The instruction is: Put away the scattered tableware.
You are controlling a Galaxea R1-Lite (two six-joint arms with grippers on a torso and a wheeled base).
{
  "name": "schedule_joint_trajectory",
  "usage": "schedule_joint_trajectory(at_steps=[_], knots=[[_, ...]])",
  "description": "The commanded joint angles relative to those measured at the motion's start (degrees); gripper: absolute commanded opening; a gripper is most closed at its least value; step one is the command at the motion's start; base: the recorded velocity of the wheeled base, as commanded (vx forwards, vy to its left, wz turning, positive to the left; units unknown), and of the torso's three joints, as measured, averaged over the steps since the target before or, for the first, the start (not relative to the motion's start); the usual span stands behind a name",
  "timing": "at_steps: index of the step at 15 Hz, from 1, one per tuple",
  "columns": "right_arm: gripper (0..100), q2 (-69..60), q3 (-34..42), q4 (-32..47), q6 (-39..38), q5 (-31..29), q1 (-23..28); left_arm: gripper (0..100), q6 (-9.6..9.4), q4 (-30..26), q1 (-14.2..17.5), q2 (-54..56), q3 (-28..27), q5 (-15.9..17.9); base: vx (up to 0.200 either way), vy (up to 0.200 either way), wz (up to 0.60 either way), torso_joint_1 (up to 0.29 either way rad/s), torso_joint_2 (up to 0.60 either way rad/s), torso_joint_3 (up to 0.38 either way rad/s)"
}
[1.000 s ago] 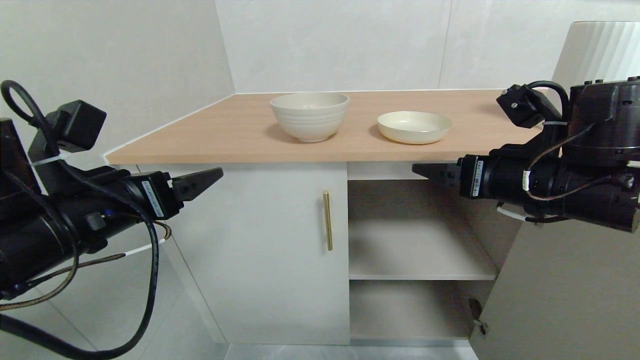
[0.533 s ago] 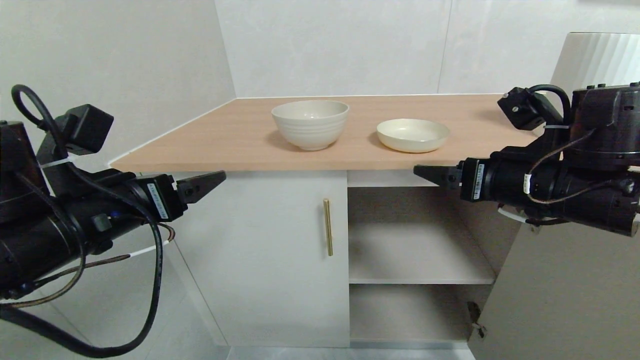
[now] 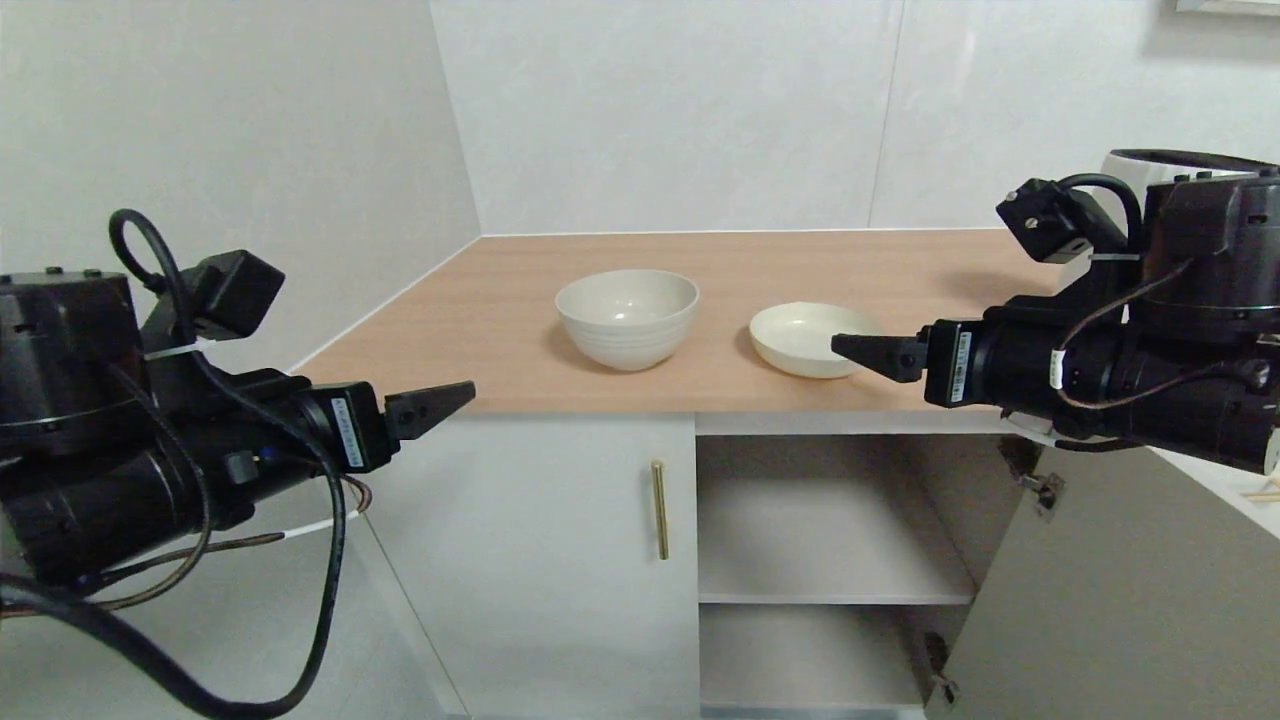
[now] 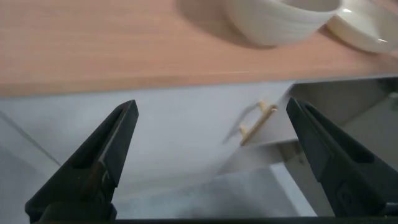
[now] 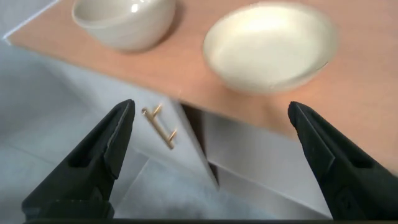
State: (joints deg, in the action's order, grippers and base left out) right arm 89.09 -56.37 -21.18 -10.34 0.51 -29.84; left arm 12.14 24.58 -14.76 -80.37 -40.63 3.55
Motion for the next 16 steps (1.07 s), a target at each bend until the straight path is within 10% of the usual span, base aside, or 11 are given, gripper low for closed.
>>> schedule_joint_trajectory(at_steps=[1, 9, 13, 15, 16], knots=[[100, 0.1, 0.2, 0.0, 0.5, 0.0, 0.5, 100, 1.04, -0.1, 0.0, -2.3, -0.9, 0.1, 0.000, 0.000, 0.00, 0.188, -0.47, -0.290], [100, 3.5, 0.2, -6.9, 3.1, -0.1, 2.1, 100, 1.92, -8.1, -1.6, -11.6, -14.7, 0.1, 0.000, 0.000, 0.00, 0.174, -0.41, -0.244], [100, 3.5, -1.1, -7.0, 3.0, -1.5, 2.1, 100, 3.24, -30.5, -2.2, -16.8, -30.5, -0.3, 0.000, 0.000, 0.00, 0.019, -0.04, -0.021], [100, 5.9, -4.6, -1.9, 3.0, -5.6, 2.6, 100, 15.02, -33.1, -3.4, -18.4, -35.4, -0.6, 0.000, 0.000, 0.00, 0.000, 0.00, 0.000], [100, 6.6, -6.5, 1.1, 2.3, -7.1, 2.6, 100, 17.57, -33.1, -4.0, -19.2, -36.6, -1.3, 0.000, 0.000, 0.00, 0.000, 0.00, 0.000]])
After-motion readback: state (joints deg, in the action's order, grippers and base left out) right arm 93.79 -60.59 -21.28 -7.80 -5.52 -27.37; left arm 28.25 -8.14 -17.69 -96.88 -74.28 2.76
